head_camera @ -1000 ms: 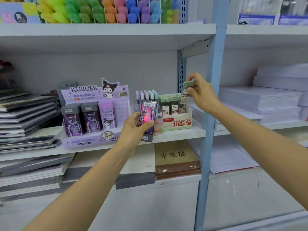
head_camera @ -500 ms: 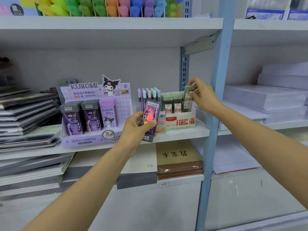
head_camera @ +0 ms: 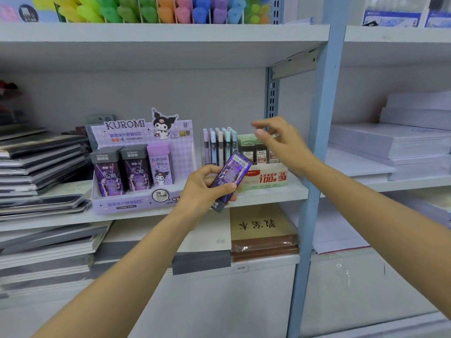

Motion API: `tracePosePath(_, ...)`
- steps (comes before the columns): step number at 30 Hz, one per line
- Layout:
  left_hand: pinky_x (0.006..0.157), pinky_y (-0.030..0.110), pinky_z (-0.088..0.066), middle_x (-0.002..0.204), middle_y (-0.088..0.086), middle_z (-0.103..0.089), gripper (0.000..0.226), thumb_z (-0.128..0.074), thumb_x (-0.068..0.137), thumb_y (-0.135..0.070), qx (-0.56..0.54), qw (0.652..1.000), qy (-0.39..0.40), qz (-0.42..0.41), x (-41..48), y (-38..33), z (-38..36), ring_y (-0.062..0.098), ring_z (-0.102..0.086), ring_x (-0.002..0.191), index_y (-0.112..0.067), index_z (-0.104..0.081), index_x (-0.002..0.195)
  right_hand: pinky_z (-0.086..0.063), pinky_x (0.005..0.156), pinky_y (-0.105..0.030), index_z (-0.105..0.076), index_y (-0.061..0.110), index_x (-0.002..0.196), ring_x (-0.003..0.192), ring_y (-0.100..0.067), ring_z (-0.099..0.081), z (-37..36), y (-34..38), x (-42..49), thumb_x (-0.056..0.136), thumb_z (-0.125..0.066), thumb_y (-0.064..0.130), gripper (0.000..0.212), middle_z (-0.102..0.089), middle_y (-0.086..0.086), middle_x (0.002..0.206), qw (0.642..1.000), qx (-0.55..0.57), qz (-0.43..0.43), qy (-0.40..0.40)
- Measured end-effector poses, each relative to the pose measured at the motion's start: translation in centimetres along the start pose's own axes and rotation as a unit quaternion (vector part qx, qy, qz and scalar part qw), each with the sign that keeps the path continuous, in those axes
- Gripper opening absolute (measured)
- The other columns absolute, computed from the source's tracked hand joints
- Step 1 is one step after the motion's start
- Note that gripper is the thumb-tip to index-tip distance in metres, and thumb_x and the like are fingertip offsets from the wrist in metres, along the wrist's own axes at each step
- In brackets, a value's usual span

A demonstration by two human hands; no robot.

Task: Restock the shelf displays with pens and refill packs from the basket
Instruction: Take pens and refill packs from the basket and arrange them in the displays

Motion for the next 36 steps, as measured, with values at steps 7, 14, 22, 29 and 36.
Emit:
tracePosePath(7,0.063,0.027,-0.059,0.089,0.007,-0.076,0.045,-0.082,0.068,-0.008,0.004,1.0,0.015,0.002,-1.3,-1.1,0.9,0.028,-0.074,0.074,-0.01,-0.064,0.109,-0.054,0.068,-0.02,-0.071,0.015,0.105,0.087,-0.014,-0.068,-4.3,2.5,-2.8,0.091,-0.065,0.011,0.016,-0.072,-0.002,0.091,0.968,0.172,-0.031,0.18)
tracePosePath(14,0.058,0.02,-0.055,0.074,0.002,-0.075,0.024,-0.07,0.081,0.005,-0.044,0.994,-0.098,-0.03,-3.2,-2.2,5.1,0.012,-0.069,0.06,-0.007,-0.062,0.101,-0.054,0.071,-0.027,-0.064,0.009,0.089,0.08,-0.014,-0.069,-7.3,2.1,-4.8,0.087,-0.07,0.011,0.007,-0.073,-0.005,0.087,0.94,0.243,-0.087,0.225)
tracePosePath(22,0.062,0.016,-0.043,0.07,0.006,-0.068,0.02,-0.075,0.083,-0.011,0.175,0.98,-0.065,-0.073,-5.2,-2.9,5.8,0.007,-0.057,0.061,-0.012,-0.063,0.099,-0.056,0.086,-0.031,-0.064,0.013,0.115,0.096,-0.016,-0.068,-10.8,7.8,-4.3,0.091,-0.065,0.014,0.024,-0.069,-0.004,0.105,0.953,0.169,0.021,0.249)
tracePosePath(29,0.102,0.037,-0.034,0.132,0.001,-0.054,0.046,-0.065,0.088,-0.021,0.538,0.809,-0.179,-0.154,-7.3,-2.3,11.2,0.023,-0.042,0.128,-0.016,-0.052,0.131,-0.057,0.074,-0.022,-0.056,0.012,0.107,0.086,-0.014,-0.068,-8.6,9.1,0.1,0.093,-0.061,0.011,0.015,-0.069,-0.003,0.099,0.974,0.225,-0.018,0.025)
tracePosePath(36,0.119,0.041,-0.008,0.138,-0.006,-0.047,0.064,-0.061,0.089,-0.03,0.657,0.732,-0.119,-0.132,-7.4,-0.2,11.9,0.017,-0.038,0.132,-0.025,-0.034,0.147,-0.055,0.085,-0.044,-0.055,0.014,0.102,0.092,-0.023,-0.066,-10.5,8.9,3.2,0.094,-0.06,0.011,0.011,-0.068,-0.006,0.1,0.996,0.09,-0.004,0.0)
Point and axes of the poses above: each hand's wrist, its own x-axis towards the middle knuckle, its own z-axis out of the back of the hand, y = z × x, the point moved 7 cm from there along x, towards the middle knuckle
